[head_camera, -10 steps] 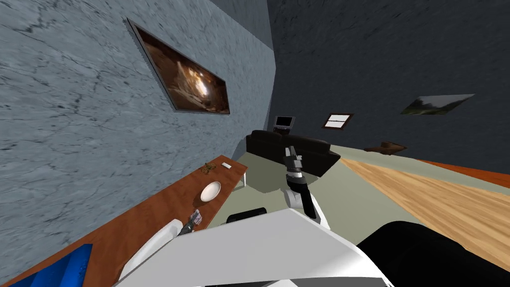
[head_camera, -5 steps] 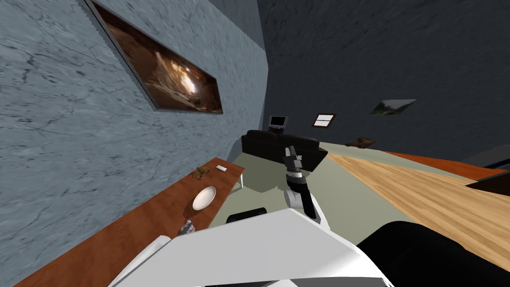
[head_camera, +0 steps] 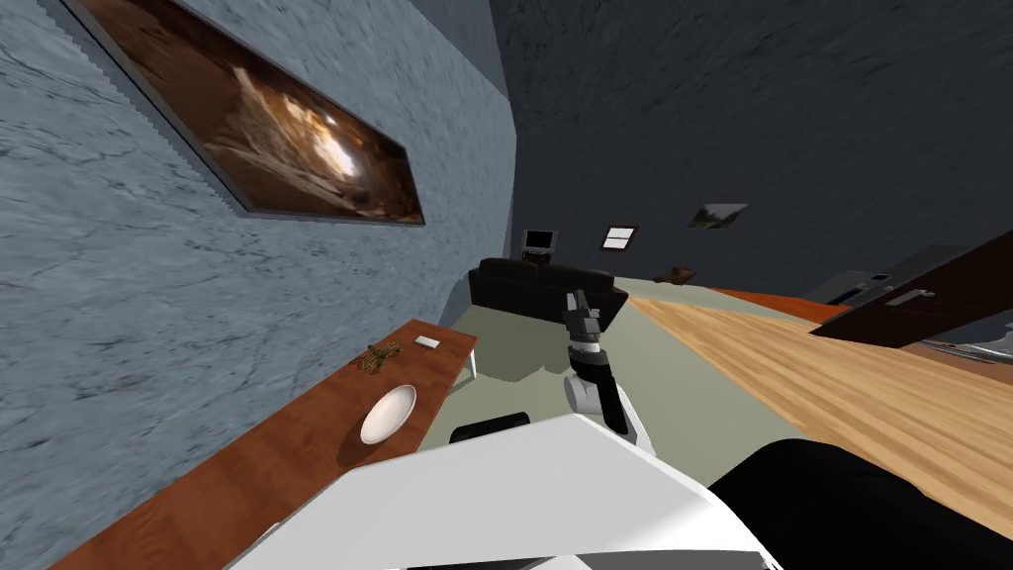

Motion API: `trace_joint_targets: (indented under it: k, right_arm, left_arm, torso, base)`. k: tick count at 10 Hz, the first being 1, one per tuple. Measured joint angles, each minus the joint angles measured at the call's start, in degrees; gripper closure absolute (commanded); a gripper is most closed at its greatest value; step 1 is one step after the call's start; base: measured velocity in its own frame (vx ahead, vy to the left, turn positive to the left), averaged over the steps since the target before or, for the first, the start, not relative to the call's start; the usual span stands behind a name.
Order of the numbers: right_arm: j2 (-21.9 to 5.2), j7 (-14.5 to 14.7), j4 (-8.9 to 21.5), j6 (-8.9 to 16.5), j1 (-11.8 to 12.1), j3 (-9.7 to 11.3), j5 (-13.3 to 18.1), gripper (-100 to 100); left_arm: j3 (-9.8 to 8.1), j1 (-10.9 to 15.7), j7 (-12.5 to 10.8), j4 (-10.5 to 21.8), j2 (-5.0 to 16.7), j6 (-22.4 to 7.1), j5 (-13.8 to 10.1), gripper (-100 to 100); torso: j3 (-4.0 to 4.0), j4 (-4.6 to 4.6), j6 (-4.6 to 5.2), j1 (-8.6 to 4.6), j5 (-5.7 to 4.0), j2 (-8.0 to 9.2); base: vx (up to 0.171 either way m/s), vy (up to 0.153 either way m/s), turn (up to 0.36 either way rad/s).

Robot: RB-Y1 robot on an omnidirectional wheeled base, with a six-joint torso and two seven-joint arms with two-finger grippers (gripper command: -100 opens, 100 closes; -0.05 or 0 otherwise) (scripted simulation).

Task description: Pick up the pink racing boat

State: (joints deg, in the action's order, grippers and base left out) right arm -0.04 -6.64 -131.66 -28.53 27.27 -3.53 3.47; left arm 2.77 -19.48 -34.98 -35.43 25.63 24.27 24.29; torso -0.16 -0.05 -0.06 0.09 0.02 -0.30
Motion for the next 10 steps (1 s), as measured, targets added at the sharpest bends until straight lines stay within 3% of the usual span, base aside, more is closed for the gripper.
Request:
trace_joint_targets:
  k: [2,6,7,8,10]
  right_arm:
    - [0.0,0.0,0.0,0.0,0.0,0.0,0.0,0]
    - [0.0,0.0,0.0,0.0,0.0,0.0,0.0,0]
    - [0.0,0.0,0.0,0.0,0.0,0.0,0.0,0]
    - [0.0,0.0,0.0,0.0,0.0,0.0,0.0,0]
    - [0.0,0.0,0.0,0.0,0.0,0.0,0.0,0]
  left_arm:
    - [0.33,-0.8,-1.8,1.5,0.8,-1.3,0.6,-100]
    - [0.51,-0.3,-3.2,4.0,1.2,-2.4,1.0,-100]
    - [0.28,0.4,-3.3,6.1,1.3,-2.0,1.2,-100]
    - [-0.63,2.1,-2.6,11.1,1.1,-0.7,1.3,-100]
    - [0.08,1.1,-3.9,9.8,1.7,-1.7,1.6,-100]
  torso:
    - [-0.03,-0.01,-0.05,0.03,0.01,-0.04]
    - [0.04,0.01,-0.06,-0.06,-0.01,0.08]
    - [0.04,0.01,-0.02,-0.05,-0.01,0.06]
    - [0.0,0.0,-0.02,-0.01,0.0,0.0]
    - [0.03,0.01,-0.07,-0.04,0.0,0.07]
  base:
    - [0.036,0.019,-0.031]
    - [0.02,0.006,-0.119]
    - [0.042,0.017,-0.251]
    - [0.035,0.024,-0.103]
    - [0.018,0.01,-0.095]
